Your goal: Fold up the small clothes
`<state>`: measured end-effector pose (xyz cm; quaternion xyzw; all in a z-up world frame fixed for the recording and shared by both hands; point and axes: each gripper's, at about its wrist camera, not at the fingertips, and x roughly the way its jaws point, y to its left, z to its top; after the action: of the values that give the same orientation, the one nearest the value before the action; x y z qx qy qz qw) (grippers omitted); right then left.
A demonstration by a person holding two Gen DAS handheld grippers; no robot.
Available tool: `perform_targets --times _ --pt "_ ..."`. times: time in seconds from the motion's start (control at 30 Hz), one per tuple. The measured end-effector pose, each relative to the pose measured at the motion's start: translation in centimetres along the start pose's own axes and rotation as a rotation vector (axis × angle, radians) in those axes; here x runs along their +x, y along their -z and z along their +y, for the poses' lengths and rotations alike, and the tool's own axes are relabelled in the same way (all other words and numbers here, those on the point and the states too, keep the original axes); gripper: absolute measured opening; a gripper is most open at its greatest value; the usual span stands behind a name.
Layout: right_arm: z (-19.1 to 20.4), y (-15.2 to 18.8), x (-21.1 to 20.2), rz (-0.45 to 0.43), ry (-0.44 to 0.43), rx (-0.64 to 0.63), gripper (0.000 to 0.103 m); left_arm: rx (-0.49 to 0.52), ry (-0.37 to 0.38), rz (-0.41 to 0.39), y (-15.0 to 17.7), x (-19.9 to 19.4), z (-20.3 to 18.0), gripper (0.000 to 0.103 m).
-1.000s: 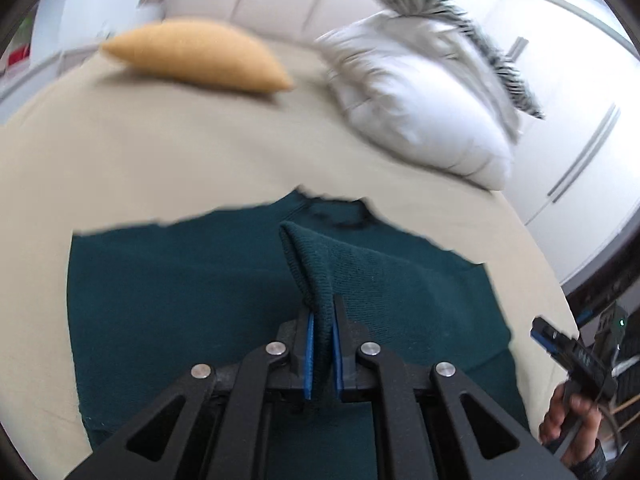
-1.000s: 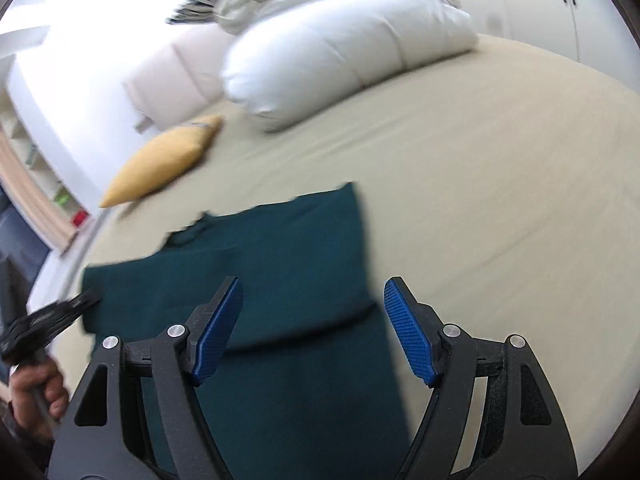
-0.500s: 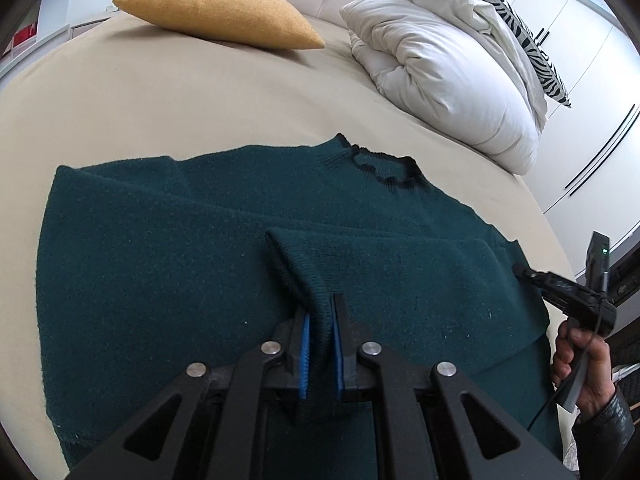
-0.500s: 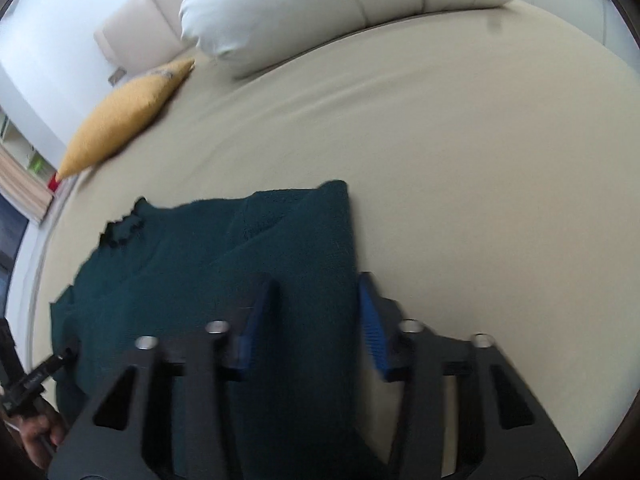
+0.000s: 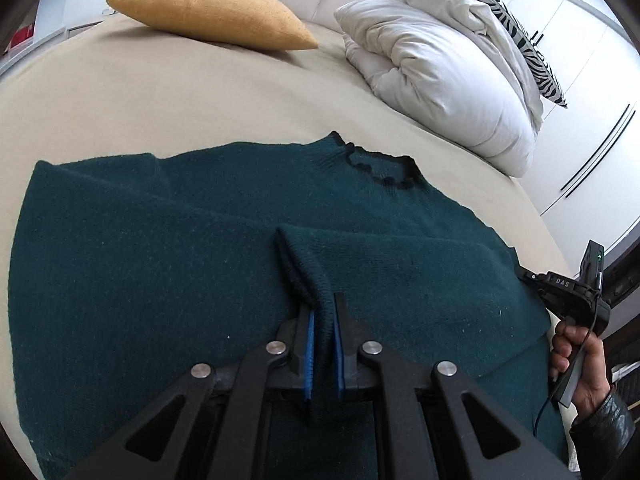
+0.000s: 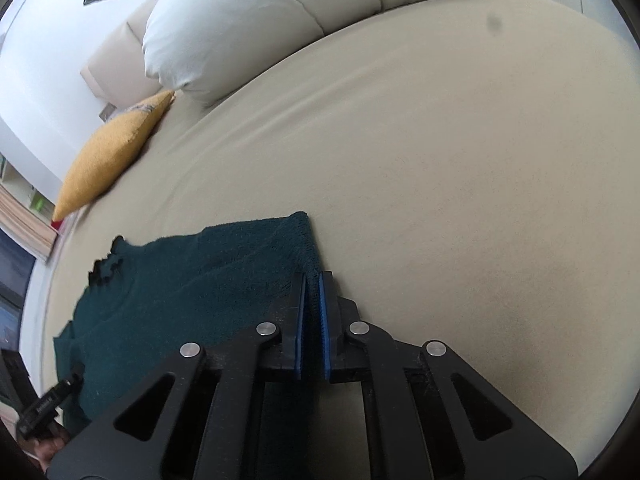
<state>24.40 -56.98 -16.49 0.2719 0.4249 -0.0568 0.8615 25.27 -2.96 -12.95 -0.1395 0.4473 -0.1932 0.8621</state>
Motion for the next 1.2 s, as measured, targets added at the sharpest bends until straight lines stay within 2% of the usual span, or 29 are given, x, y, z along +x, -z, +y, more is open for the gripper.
perform_targets --times 0.13,0.2,0.27,0.33,0.43,0.5,0.53,0.63,0.73,0.9,1.0,1.07,1.1,1.13,1.2 --pt "-1.4 0.0 -0.3 0.015 -0.079 0.091 0.005 -0.024 0.025 0.006 0.3 -0.3 0.4 0.01" --pt "-1.5 0.0 -1.4 0.024 -0.054 0.114 0.015 -0.033 0.031 0.009 0.4 -0.3 0.6 0.012" --pt "-0.7 0.5 -2.9 0.023 -0.019 0.077 0.04 -0.04 0.037 0.013 0.5 -0.3 0.7 0.012" --pt "0.9 1.6 -4.8 0.018 -0.008 0.002 0.046 -0.04 0.035 0.013 0.5 -0.2 0.7 0.012" --pt "3.3 3.8 -6.0 0.043 0.039 -0.137 0.043 -0.039 0.036 0.01 0.6 -0.3 0.7 0.012" --pt "3.9 5.3 -5.2 0.099 0.073 -0.175 0.029 -0.038 0.037 0.01 0.6 -0.3 0.7 0.012" --pt "3.8 5.8 -4.6 0.116 0.102 -0.194 0.025 -0.038 0.04 0.01 0.6 -0.2 0.7 0.012" --pt "2.7 6.0 -4.4 0.096 0.082 -0.165 0.012 -0.041 0.062 0.007 0.7 -0.2 1.2 0.012" --pt "0.9 5.5 -4.7 0.072 0.068 -0.119 0.008 -0.064 0.089 0.008 0.6 -0.2 1.7 0.013" --pt "-1.5 5.3 -4.9 0.042 -0.024 -0.023 0.009 -0.053 0.061 0.008 1.8 -2.8 2.3 0.015" --pt "-1.2 5.9 -8.1 -0.011 0.032 -0.006 0.015 -0.058 0.004 -0.027 3.7 -6.5 3.4 0.028" --pt "-0.7 6.8 -11.2 -0.052 0.028 -0.015 0.015 -0.077 -0.024 -0.066 5.4 -8.7 4.3 0.044" --pt "-0.2 7.4 -12.4 -0.058 0.015 -0.02 0.015 -0.095 -0.052 -0.072 6.4 -9.6 5.1 0.048" --pt "0.2 7.9 -13.4 -0.061 0.002 -0.028 0.015 -0.112 -0.074 -0.072 7.1 -10.0 5.9 0.05" --pt "1.3 9.6 -15.4 -0.065 -0.016 -0.074 0.015 -0.17 -0.041 -0.064 8.3 -10.3 7.7 0.046"
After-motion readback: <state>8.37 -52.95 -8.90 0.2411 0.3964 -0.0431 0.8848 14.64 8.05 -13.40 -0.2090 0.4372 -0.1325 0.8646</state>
